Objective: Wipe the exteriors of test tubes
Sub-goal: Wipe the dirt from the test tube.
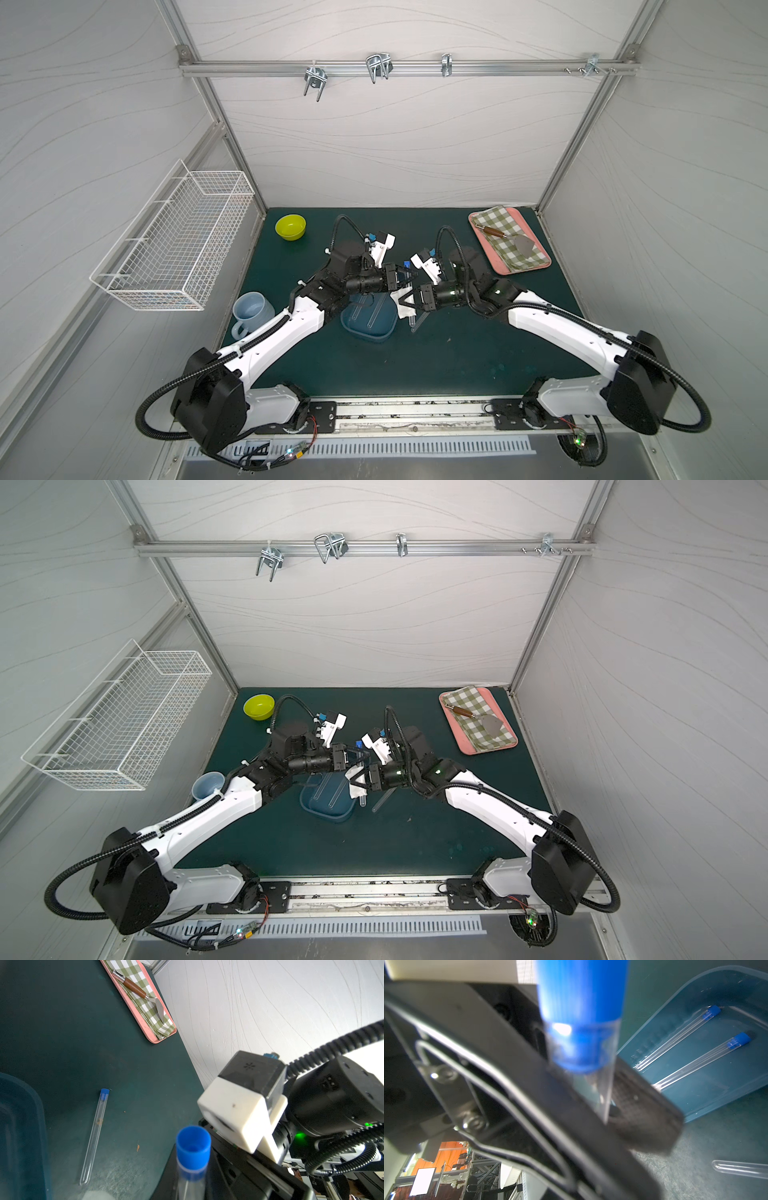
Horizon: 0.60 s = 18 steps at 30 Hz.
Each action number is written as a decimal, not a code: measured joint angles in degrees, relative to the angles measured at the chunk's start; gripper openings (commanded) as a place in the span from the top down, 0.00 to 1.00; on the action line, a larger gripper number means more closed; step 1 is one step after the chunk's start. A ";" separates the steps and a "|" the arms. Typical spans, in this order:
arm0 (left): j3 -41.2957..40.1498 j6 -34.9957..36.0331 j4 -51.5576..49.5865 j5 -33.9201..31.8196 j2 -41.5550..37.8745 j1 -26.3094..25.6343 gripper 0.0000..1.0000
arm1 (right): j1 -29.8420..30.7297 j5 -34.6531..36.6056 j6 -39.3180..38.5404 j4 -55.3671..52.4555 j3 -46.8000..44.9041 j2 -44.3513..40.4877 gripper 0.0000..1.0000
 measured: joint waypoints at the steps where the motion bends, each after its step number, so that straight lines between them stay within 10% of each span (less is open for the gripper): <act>1: 0.00 -0.28 0.26 -0.15 0.00 0.00 0.89 | -0.37 -0.13 0.00 0.04 0.35 0.04 0.80; 18: 0.00 -0.59 -0.02 -0.37 0.24 -0.02 0.89 | 1.90 2.73 2.84 3.74 -3.34 -2.03 0.80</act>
